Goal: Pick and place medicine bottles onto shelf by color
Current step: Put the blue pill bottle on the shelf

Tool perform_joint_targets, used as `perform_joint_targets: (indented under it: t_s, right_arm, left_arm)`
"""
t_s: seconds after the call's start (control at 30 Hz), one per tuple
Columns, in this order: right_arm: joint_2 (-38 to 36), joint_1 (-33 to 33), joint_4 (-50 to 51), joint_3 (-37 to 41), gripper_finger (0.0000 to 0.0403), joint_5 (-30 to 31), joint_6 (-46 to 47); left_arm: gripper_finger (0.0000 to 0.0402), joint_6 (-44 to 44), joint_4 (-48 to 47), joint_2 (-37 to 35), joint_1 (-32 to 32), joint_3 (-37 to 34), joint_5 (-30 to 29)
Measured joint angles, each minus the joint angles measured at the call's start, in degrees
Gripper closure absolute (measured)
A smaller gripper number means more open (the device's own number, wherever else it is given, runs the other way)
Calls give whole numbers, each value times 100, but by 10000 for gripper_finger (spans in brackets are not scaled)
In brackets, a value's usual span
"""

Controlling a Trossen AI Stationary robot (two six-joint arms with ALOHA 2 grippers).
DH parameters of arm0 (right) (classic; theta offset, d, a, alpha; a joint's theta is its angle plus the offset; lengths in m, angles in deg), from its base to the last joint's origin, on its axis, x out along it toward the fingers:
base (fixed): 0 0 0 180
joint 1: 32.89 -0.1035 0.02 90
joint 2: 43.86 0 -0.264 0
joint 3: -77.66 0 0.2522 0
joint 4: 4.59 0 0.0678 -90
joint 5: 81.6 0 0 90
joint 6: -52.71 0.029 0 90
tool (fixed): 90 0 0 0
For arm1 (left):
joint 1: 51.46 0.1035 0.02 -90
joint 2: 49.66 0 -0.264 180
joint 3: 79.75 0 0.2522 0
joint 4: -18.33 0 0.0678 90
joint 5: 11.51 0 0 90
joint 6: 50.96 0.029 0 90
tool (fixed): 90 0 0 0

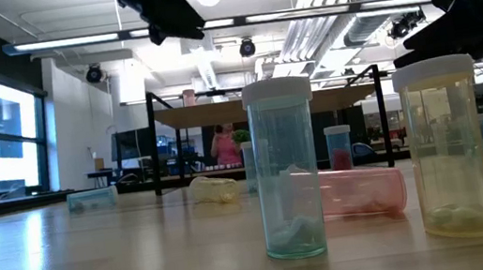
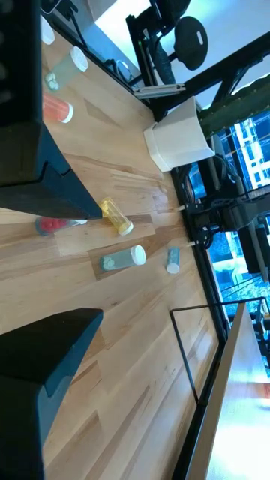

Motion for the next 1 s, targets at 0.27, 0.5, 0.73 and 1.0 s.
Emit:
perform_joint_targets:
  t_s: [0.27, 0.5, 0.73, 1.0]
  right_arm:
    - [2, -2, 0, 0, 208, 0, 0]
    - [0, -2, -1, 0, 208, 0, 0]
    - [2, -2, -18, 0, 208, 49, 50]
    - [1, -1, -752, 0, 208, 208, 439]
  left_arm:
    - [229, -248, 988, -618, -493, -1158, 0]
    - [229, -384, 1801, -894, -791, -2006, -1]
    - [229, -27, 1972, -910, -908, -2264, 7]
    - [229, -272, 1707, -1155, -812, -2271, 6]
